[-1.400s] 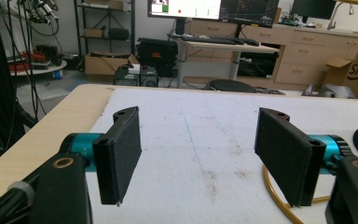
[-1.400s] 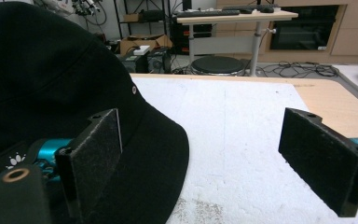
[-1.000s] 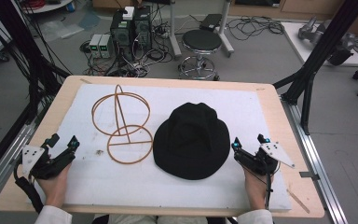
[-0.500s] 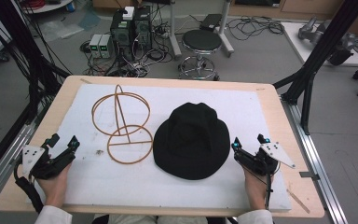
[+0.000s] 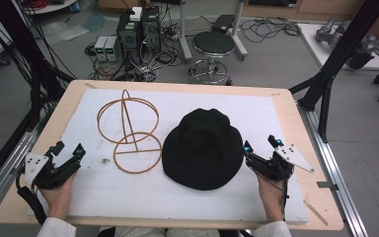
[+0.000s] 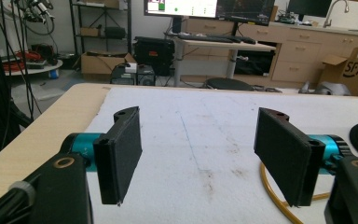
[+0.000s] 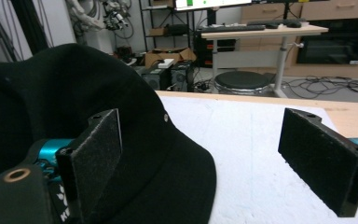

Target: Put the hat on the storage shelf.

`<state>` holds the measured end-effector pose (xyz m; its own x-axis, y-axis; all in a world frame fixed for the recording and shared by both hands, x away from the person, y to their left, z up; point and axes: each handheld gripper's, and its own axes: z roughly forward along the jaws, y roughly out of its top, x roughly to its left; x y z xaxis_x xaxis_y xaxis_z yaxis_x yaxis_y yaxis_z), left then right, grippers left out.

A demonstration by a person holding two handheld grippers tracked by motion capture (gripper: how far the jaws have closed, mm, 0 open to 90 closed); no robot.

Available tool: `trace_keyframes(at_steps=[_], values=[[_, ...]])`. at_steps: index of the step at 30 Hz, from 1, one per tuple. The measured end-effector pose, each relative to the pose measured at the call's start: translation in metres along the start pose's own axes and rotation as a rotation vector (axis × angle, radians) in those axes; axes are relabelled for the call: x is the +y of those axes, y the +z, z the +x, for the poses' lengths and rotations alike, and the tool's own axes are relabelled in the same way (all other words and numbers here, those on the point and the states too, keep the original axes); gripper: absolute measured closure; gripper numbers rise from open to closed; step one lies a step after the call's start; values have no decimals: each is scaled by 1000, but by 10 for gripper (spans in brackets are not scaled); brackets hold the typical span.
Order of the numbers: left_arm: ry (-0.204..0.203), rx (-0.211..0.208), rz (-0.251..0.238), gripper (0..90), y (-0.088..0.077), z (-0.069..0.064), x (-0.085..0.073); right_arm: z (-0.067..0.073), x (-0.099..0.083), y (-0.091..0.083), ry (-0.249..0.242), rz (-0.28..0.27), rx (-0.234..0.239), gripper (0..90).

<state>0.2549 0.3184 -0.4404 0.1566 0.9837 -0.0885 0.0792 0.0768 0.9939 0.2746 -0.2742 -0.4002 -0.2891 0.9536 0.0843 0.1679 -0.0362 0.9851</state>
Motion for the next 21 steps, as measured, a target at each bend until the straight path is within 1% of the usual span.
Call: trace_keyframes(at_steps=[3,11,14,21], values=[[-1,-1,1,320,0,0,0,2,4,3,6,12,26,123],[3,-9,-1,320,1,-2,0,6,17,7,4,3,89,123],[5,-15,0,320,1,-3,0,8,20,8,22,0,120,123],[2,-18,1,320,1,-4,0,12,26,11,11,-3,149,122]])
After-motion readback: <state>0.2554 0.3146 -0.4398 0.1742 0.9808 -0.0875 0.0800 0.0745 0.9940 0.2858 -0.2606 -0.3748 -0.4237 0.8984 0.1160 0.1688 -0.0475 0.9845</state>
